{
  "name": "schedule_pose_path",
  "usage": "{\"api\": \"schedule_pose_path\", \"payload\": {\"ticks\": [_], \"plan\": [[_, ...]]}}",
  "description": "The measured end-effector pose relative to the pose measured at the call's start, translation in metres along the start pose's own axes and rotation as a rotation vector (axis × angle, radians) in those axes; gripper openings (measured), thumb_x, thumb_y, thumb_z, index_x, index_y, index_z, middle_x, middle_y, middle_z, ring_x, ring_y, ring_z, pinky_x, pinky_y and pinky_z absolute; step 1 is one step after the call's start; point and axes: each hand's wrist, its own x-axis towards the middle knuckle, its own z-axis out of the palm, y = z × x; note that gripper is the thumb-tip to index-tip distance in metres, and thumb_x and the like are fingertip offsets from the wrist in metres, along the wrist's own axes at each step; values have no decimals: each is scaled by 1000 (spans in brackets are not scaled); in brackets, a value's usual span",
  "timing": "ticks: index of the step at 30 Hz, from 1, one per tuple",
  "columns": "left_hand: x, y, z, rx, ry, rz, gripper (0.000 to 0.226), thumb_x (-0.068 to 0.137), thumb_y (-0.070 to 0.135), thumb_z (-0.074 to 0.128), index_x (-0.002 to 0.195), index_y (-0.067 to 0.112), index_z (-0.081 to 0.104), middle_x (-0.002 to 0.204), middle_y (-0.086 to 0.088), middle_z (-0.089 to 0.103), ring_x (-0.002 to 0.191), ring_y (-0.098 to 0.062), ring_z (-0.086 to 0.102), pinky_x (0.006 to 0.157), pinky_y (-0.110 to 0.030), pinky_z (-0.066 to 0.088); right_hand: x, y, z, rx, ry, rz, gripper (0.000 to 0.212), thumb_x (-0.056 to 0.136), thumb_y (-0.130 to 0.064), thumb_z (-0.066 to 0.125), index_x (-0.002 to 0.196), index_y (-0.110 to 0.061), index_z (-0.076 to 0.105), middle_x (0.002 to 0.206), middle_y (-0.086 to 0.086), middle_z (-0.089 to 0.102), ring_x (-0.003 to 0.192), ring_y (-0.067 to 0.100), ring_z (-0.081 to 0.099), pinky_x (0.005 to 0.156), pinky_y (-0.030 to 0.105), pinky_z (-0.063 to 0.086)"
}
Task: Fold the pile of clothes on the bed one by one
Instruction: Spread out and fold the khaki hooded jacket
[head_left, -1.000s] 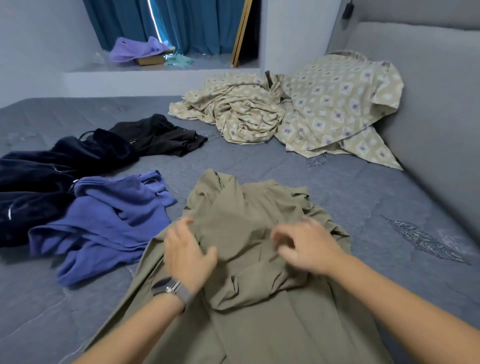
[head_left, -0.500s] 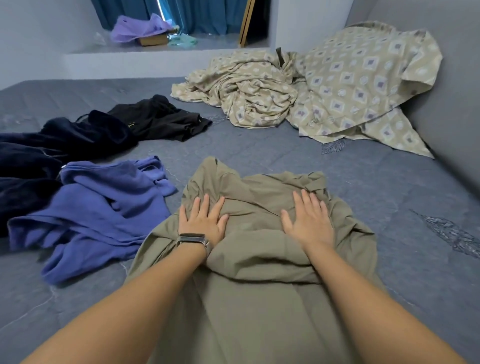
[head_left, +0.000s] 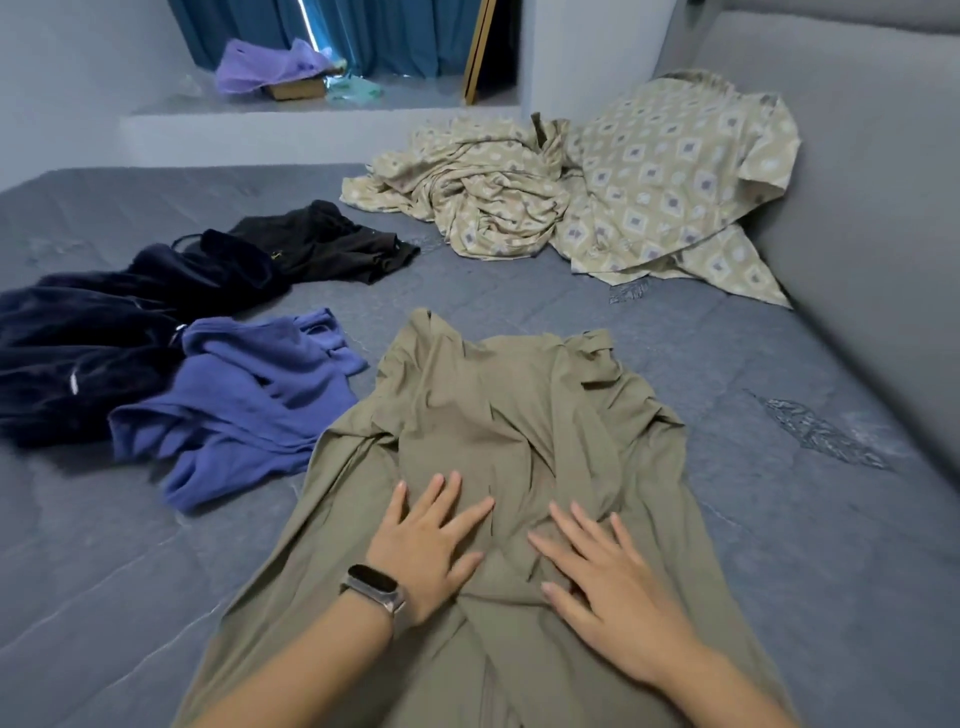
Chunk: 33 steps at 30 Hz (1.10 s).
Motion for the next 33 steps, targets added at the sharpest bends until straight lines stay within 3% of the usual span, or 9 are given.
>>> {"api": "schedule_pose_path", "payload": {"ticks": [3, 5, 8, 12, 16, 21, 26, 30, 33], "plan": [[-46, 10, -9, -108, -94, -2, 58, 92, 59, 13, 148, 44, 20, 160, 2, 16, 148, -18, 12, 117, -50, 9, -33, -3, 3, -74, -76, 83, 67, 86, -68, -10, 147, -45, 10, 153, -14, 3, 144, 5, 6, 118, 36, 6], [-85, 8, -10, -214, -134, -102, 69, 83, 62, 6, 148, 43, 19, 161, 4, 9, 148, -14, 3, 118, -43, 4, -56, -9, -4, 158, -52, 173, 61, 93, -65, 14, 148, -42, 13, 152, -17, 7, 144, 4, 0, 118, 30, -4], [-139, -3, 1, -236, -92, -228, 88, 69, 66, -1, 149, 37, 23, 161, 1, 9, 148, -16, 1, 118, -44, 6, -95, -8, -3, 286, 159, 397, 51, 95, -27, 52, 144, -20, 41, 149, 1, 39, 143, 22, 29, 119, 37, 15], [-189, -25, 19, -223, -40, -546, 73, 92, 64, 29, 152, 27, 12, 161, -8, 2, 148, -27, -2, 114, -56, 7, -136, -16, 1, 85, 73, 786, 64, 89, -37, 59, 145, -19, 36, 154, 14, 29, 139, 36, 27, 115, 48, 22], [-212, -51, 26, -619, 128, -990, 90, 83, 64, 54, 146, 7, 24, 152, -23, 26, 139, -41, 24, 111, -58, 22, -169, -26, -7, 183, 104, 1010, 96, 78, -58, 66, 149, -16, 18, 154, 15, 20, 137, 39, 21, 108, 56, 24], [-230, -58, 31, -523, -4, -965, 69, 79, 60, 63, 116, 5, 48, 125, -20, 53, 117, -38, 50, 95, -43, 40, -199, -33, 4, 328, 111, 995, 98, 64, -57, 79, 134, -2, 38, 131, 21, 49, 122, 38, 46, 96, 44, 44], [-242, -62, 24, -862, 132, -744, 25, 87, 33, 67, 95, 9, 67, 100, -16, 70, 98, -35, 62, 75, -35, 44, -212, -52, 1, 575, 367, 950, 46, 78, -20, 78, 112, -1, 54, 111, 22, 64, 105, 37, 59, 82, 38, 45], [-247, -63, 29, -963, 175, -742, 22, 85, 24, 70, 98, 8, 64, 99, -16, 68, 99, -35, 61, 77, -36, 44, -223, -62, 7, 700, 537, 1053, 80, 64, -11, 87, 125, -9, 35, 120, 25, 48, 108, 40, 50, 84, 52, 51], [-246, -62, 35, -915, 190, -821, 38, 81, 21, 74, 109, 0, 59, 108, -23, 64, 105, -39, 58, 82, -39, 43, -228, -71, 7, 641, 576, 995, 83, 60, 4, 84, 128, -10, 38, 124, 27, 40, 117, 36, 39, 97, 40, 40]]}}
